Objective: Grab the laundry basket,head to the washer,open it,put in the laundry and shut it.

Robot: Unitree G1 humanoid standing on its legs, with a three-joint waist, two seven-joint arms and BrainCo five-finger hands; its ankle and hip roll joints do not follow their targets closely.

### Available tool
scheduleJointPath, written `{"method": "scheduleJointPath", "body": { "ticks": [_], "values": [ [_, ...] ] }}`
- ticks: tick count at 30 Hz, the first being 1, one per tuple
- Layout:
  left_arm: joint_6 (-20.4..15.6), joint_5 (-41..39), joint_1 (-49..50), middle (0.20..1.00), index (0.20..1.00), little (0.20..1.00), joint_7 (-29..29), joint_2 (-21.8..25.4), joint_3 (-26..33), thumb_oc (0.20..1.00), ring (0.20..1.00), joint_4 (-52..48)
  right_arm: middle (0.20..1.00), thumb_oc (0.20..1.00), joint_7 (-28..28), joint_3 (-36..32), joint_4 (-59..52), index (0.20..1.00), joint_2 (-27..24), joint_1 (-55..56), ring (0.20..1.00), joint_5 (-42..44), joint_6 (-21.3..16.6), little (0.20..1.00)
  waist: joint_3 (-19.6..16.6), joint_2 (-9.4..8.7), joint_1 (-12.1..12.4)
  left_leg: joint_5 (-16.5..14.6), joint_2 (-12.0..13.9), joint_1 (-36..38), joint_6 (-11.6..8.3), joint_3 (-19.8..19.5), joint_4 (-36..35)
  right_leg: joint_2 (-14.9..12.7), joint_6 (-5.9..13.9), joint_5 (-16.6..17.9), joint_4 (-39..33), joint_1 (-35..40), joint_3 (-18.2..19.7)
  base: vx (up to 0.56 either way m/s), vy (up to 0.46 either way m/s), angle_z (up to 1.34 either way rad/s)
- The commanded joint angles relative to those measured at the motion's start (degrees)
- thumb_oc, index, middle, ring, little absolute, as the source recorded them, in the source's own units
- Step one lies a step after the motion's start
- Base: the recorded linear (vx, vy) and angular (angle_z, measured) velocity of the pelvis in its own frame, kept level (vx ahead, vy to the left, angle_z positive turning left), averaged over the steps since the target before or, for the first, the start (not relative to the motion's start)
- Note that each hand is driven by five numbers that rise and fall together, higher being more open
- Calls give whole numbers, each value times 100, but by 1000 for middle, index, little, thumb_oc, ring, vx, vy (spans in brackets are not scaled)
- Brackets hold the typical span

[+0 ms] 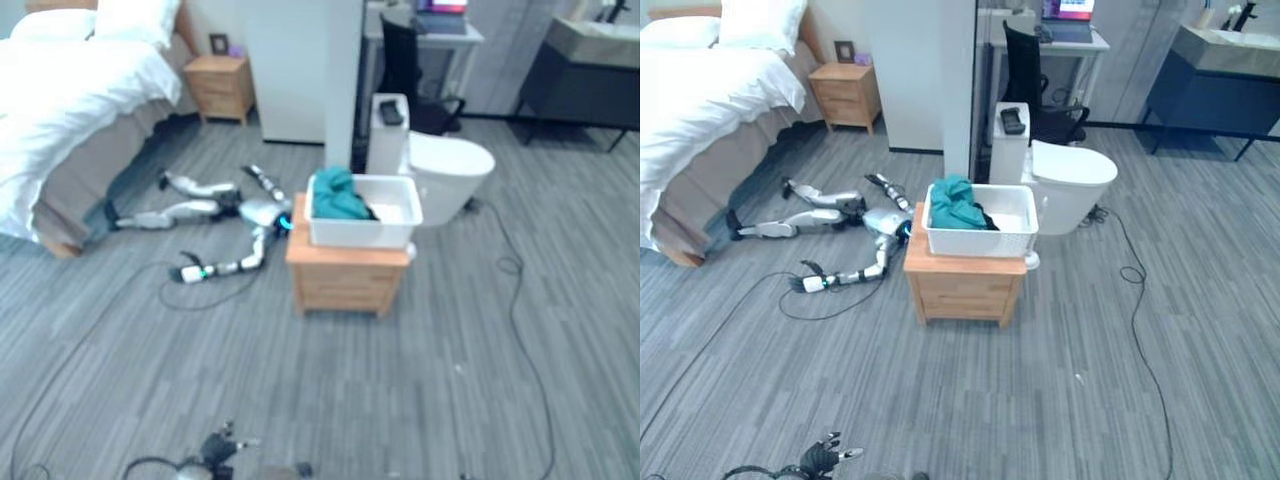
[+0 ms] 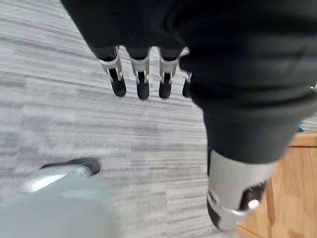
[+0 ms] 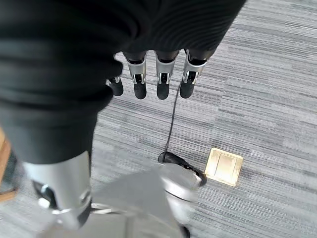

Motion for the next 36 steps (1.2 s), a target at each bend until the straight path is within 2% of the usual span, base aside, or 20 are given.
{"method": "scheduleJointPath", "body": {
  "ticks": [1, 5, 8, 11, 13, 14, 15, 16, 17, 19, 20, 21, 22, 23, 24, 25, 26, 27, 31, 36],
  "values": [
    [-187, 71, -33, 1000, 1000, 1000, 19, 172, 81, 1000, 1000, -49, 1000, 1000, -13, 49, 2, 1000, -48, -28, 1000, 47, -115, 1000, -59, 6, -69, -3, 437, 478, -335, -443, -450, 5, 60, 1242, -2068, 54, 162, 358, -120, -17],
    [-290, 30, -154, 1000, 1000, 1000, 102, 204, -9, 1000, 1000, -7, 1000, 1000, 5, -98, -30, 1000, -81, 41, 1000, 97, -68, 1000, 62, -39, -377, -415, 487, 1083, -516, -830, -611, -309, 237, 1736, -3607, -293, 932, 478, -198, 32],
    [-292, 71, -123, 1000, 1000, 1000, 94, 180, -19, 1000, 1000, 57, 1000, 1000, 27, -161, 17, 1000, -62, 157, 1000, 39, -26, 1000, 54, -1, -424, -587, 626, 1419, -601, -900, -712, -397, 307, 1901, -3944, -297, 911, 323, -161, 74],
    [-281, 114, -16, 1000, 1000, 1000, 107, 118, 4, 1000, 1000, 169, 1000, 1000, 33, -235, 72, 1000, -14, 329, 1000, 31, -17, 1000, -128, -49, -532, -647, 933, 1932, -789, -1020, -780, -384, 349, 2071, -3662, -256, 834, 484, -354, 45],
    [-255, 113, 28, 1000, 1000, 1000, 113, 79, 30, 1000, 1000, 232, 1000, 1000, 52, -251, 111, 1000, -32, 294, 1000, 67, 0, 1000, -240, 14, -573, -318, 1242, 1933, -892, -1088, -446, -108, 245, 1976, -3284, -336, 806, 421, -449, 96],
    [-215, 31, 28, 1000, 1000, 1000, 110, 51, 100, 1000, 1000, 254, 1000, 1000, 49, -206, 150, 1000, -11, 253, 1000, 132, -5, 1000, -297, 76, -531, 656, 1508, 1573, -923, -1084, 322, 268, 43, 1688, -3018, -158, 693, 411, -548, 69],
    [-204, -47, 16, 1000, 1000, 1000, 112, 57, 131, 1000, 1000, 228, 1000, 1000, 30, -178, 152, 1000, 15, 227, 1000, 188, -11, 1000, -296, 40, -511, 1213, 1631, 1258, -909, -996, 917, 356, -82, 1572, -3006, -27, 590, 393, -640, 25],
    [-199, -160, 6, 1000, 1000, 1000, 108, 76, 161, 1000, 1000, 128, 1000, 1000, 6, -164, 119, 1000, 25, 208, 1000, 268, -15, 1000, -254, -104, -462, 1647, 1679, 661, -830, -841, 1761, 381, -234, 1511, -3070, 155, 502, 277, -600, -5],
    [-207, -262, -16, 1000, 1000, 1000, 123, 86, 193, 1000, 1000, 7, 1000, 1000, -21, -144, 78, 1000, 6, 165, 1000, 383, -36, 1000, -120, -239, -332, 1721, 1687, 116, -685, -744, 2612, 461, -401, 1455, -3157, 386, 483, 243, -597, -25],
    [-218, -307, -37, 1000, 1000, 1000, 155, 127, 181, 1000, 1000, -86, 1000, 1000, -76, -157, 60, 1000, -49, 88, 1000, 527, -8, 1000, 21, -443, -199, 1516, 1691, -679, -580, -393, 3239, 506, -533, 1326, -3286, 695, 432, 263, -442, -32],
    [-219, -231, -80, 1000, 1000, 1000, 144, 124, 141, 1000, 1000, -162, 1000, 1000, -9, -328, 289, 1000, -405, -122, 1000, 635, 53, 1000, 50, -471, -18, 1234, 1532, -983, -605, -196, 3061, 520, -534, 1260, -3382, 940, 352, 232, -201, 2],
    [-218, -230, -85, 1000, 1000, 1000, 145, 122, 141, 1000, 1000, -161, 1000, 1000, -6, -330, 294, 1000, -407, -128, 1000, 635, 51, 1000, 48, -481, -22, 1247, 1518, -987, -599, -193, 3049, 506, -531, 1265, -3386, 934, 352, 318, -115, 13],
    [-233, -218, -29, 1000, 1000, 1000, 95, 157, 128, 1000, 1000, -431, 1000, 1000, -52, -413, 284, 1000, -507, -196, 1000, 713, 13, 1000, 37, -476, 81, 1151, 1305, -1184, -639, -72, 2714, 527, -502, 1224, -3519, 1137, 328, 369, -20, -4],
    [-338, -355, -6, 1000, 1000, 1000, 190, 153, 177, 1000, 1000, -542, 1000, 1000, -299, -380, 131, 1000, -411, -90, 1000, 710, -144, 1000, 33, -418, 174, 1027, 992, -1220, -658, 124, 1767, 641, -430, 1096, -3588, 1329, 469, 370, -22, -18],
    [-339, -356, -7, 1000, 1000, 1000, 190, 155, 177, 1000, 1000, -541, 1000, 1000, -299, -380, 131, 1000, -409, -91, 1000, 710, -145, 1000, 23, -437, 172, 1060, 974, -1214, -655, 132, 1723, 623, -427, 1102, -3590, 1316, 472, 447, 106, -25],
    [-438, -630, 20, 1000, 1000, 1000, 266, 157, 211, 1000, 1000, -611, 1000, 1000, -495, -721, -8, 1000, -317, -102, 1000, 1204, -223, 1000, -20, -346, 228, 1110, 849, -1164, -739, 200, 559, 717, -345, 948, -3654, 1601, 497, 231, 82, -31],
    [-438, -630, 18, 1000, 1000, 1000, 266, 158, 210, 1000, 1000, -610, 1000, 1000, -495, -722, -9, 1000, -316, -102, 1000, 1203, -223, 1000, -28, -351, 227, 1135, 844, -1164, -739, 201, 530, 712, -345, 956, -3657, 1590, 496, 424, 157, -90],
    [-504, -795, 42, 1000, 1000, 1000, 265, 110, 248, 1000, 1000, -579, 1000, 1000, -566, -996, -234, 1000, -275, -116, 1000, 1642, -368, 1000, -125, -258, 218, 1193, 843, -1042, -758, 211, -33, 809, -305, 849, -3648, 1713, 479, 193, 73, -113],
    [-555, -872, 213, 1000, 1000, 1000, 273, 147, 352, 1000, 1000, -654, 1000, 1000, -809, -1520, -653, 1000, -254, 72, 1000, 1927, -512, 1000, -431, -240, 143, 1056, 763, -490, -735, 334, -375, 651, -141, 830, -3746, 1949, 422, 284, 109, -48],
    [-607, -932, 419, 1000, 1000, 1000, 276, 247, 571, 1000, 1000, -890, 1000, 1000, -857, -1750, -1116, 1000, -275, 178, 1000, 1927, -542, 1000, -615, -191, 169, 892, 660, -84, -668, 469, -633, 447, 13, 865, -3890, 2106, 487, 154, 97, 1]
  ]
}}
